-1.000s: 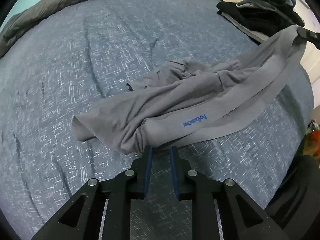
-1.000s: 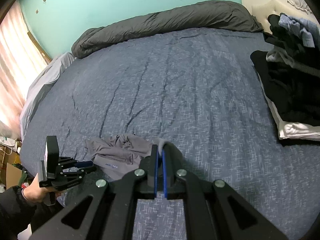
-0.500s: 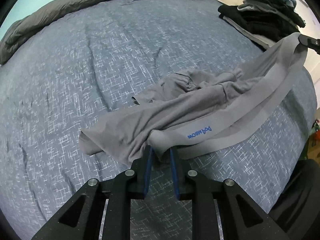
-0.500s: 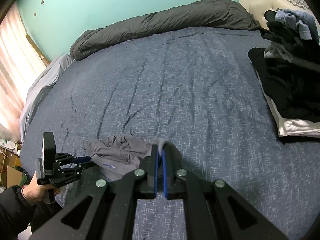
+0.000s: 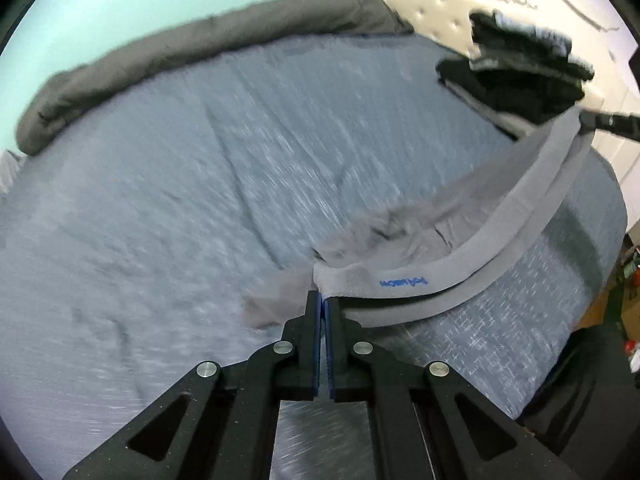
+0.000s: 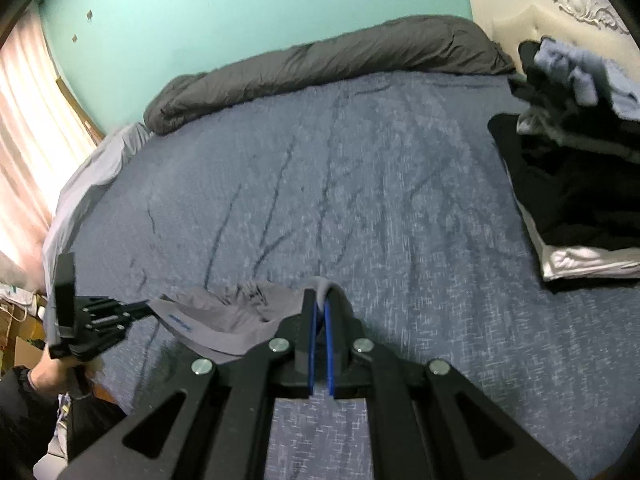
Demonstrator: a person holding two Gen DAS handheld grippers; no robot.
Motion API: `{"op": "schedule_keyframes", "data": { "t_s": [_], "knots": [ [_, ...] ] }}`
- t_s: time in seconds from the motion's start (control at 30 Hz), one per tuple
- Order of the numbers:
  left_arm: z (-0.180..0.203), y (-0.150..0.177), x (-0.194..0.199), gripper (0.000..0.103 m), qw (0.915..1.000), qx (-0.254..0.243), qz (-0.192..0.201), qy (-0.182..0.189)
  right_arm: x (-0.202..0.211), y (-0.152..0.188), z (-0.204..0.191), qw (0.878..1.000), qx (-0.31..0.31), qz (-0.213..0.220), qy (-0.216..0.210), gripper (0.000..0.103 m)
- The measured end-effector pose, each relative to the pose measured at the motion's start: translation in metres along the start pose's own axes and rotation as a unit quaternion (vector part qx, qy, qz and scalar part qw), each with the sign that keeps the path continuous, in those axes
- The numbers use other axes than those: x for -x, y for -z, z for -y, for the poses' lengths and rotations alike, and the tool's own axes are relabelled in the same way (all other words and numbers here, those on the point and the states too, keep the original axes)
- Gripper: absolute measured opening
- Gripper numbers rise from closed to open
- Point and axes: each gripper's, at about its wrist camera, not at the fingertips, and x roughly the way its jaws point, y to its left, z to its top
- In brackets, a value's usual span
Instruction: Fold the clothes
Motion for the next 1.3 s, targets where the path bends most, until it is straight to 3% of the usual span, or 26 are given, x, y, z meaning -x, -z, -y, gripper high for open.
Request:
{"op": "schedule_keyframes", "data": {
  "t_s": [0.3,0.43,0.57,0.67,0.9,1.3],
  "knots": [
    [-0.048,-0.038,0.129,0.001,0.9965,0.012,0.065,-0.051,0.057,-0.037,-0.053,0.998,0.045,0.042,-0.025,0.003],
    [-0.059,-0.044,0.163,0.001,0.9948,0.005,0.072,-0.071,0.076,-0.049,-0.074,0.996,0.063,0.045,-0.041,0.003],
    [-0.078,-0.045,0.141,0.001,0.9961,0.021,0.048,-0.071,0.078,-0.052,-0.084,0.995,0.071,0.03,-0.057,0.003],
    [-0.092,-0.046,0.121,0.001,0.9966,0.034,0.028,-0.069,0.057,-0.055,-0.086,0.996,0.062,0.009,-0.061,0.003],
    [-0.126,-0.048,0.071,0.002,0.9955,0.067,-0.018,-0.065,-0.036,-0.069,-0.076,0.997,0.04,-0.054,-0.045,0.003],
    [-0.207,-0.1,-0.091,0.001,0.9883,0.123,-0.074,-0.05,-0.206,-0.13,-0.031,0.994,0.002,-0.104,-0.02,0.003]
  ]
}}
